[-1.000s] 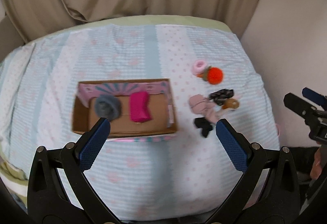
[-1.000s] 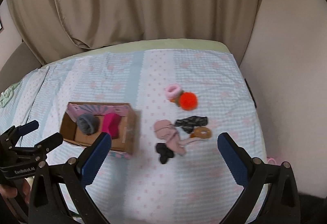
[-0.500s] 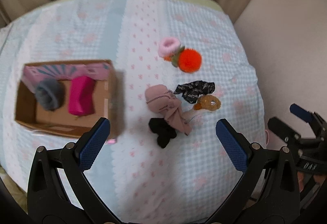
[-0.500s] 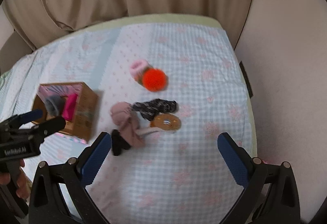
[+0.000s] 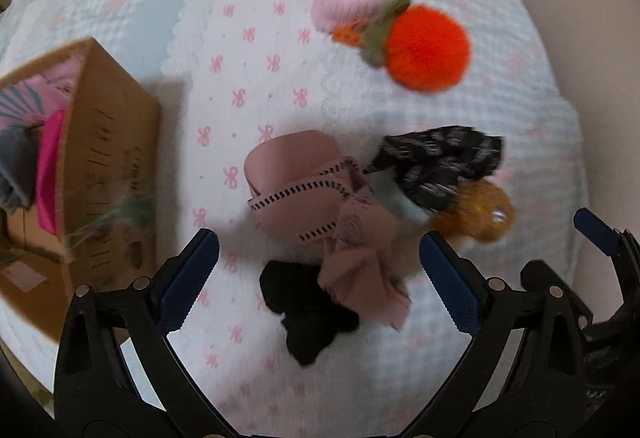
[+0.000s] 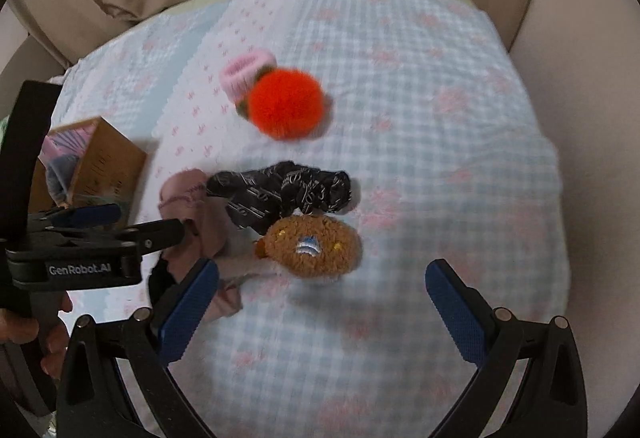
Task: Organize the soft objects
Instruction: 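Grasp the pink sock bundle with the left gripper while the right grasps the brown plush, then lift and carry the pink socks and brown plush with both grippers to the box, then open both grippers to release the socks and plush into the box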
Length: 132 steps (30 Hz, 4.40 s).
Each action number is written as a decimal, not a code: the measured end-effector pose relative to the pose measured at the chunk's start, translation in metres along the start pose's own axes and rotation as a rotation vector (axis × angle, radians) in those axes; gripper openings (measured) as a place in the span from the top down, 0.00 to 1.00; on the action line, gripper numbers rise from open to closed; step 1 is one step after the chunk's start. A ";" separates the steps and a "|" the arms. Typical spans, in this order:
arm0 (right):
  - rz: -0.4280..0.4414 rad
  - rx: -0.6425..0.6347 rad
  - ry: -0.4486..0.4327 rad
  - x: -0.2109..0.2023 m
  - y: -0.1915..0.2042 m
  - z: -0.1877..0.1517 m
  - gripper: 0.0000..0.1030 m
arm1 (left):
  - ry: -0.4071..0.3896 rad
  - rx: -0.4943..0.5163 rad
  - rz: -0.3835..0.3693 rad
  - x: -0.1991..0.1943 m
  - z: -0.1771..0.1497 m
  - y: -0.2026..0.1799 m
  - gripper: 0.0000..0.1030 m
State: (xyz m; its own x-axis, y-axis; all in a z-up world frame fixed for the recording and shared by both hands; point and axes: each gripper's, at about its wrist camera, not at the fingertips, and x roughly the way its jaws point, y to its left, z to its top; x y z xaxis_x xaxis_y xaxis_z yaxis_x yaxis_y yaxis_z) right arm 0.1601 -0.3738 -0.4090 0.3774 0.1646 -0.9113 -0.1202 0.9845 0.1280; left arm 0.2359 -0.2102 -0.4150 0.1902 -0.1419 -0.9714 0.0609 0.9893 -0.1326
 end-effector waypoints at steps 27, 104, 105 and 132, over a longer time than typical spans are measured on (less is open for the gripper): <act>0.105 -0.072 0.002 0.059 0.003 0.002 0.50 | -0.005 0.018 0.060 0.046 -0.013 -0.009 0.65; -0.003 0.221 0.225 0.024 0.331 0.081 0.51 | 0.034 0.225 0.029 -0.097 0.019 0.325 0.71; -0.006 0.222 0.239 0.029 0.330 0.083 0.51 | 0.041 0.242 0.038 -0.092 0.020 0.321 0.71; 0.041 0.183 0.224 0.021 0.333 0.074 0.00 | 0.011 0.219 0.091 -0.117 -0.006 0.324 0.00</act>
State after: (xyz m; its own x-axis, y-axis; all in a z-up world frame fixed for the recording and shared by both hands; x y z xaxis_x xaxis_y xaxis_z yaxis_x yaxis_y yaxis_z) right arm 0.1956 -0.0385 -0.3564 0.1614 0.2068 -0.9650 0.0442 0.9753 0.2164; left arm 0.2278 0.1268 -0.3450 0.1935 -0.0512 -0.9798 0.2553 0.9669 -0.0001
